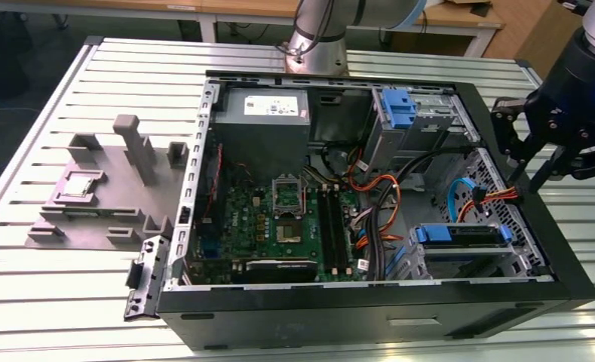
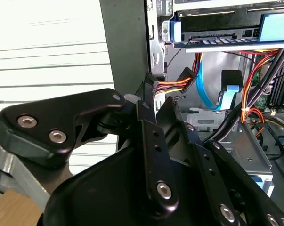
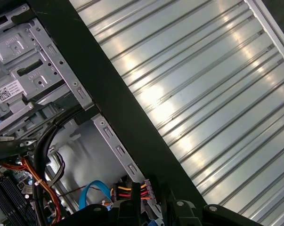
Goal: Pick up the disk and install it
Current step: 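Insert the first disk wire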
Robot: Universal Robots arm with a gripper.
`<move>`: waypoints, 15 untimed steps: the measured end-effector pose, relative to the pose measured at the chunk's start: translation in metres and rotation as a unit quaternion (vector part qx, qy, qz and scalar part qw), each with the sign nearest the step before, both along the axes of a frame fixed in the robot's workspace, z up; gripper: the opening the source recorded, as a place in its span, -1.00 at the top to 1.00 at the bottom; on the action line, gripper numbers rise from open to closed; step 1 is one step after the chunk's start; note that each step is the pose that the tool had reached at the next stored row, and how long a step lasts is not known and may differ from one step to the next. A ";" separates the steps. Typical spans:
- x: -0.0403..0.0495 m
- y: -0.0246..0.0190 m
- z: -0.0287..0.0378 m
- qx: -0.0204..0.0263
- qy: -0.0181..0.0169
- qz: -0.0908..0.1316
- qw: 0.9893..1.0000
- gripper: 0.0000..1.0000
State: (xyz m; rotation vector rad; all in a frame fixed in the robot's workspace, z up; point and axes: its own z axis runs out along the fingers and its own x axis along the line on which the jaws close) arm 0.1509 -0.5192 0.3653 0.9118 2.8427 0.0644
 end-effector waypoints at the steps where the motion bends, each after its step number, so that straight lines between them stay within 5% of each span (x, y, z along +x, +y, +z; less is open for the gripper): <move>1: 0.0000 0.0000 -0.0002 0.000 -0.001 0.000 1.000 0.39; 15: 0.0000 0.0000 -0.0003 0.000 -0.001 0.000 1.000 0.39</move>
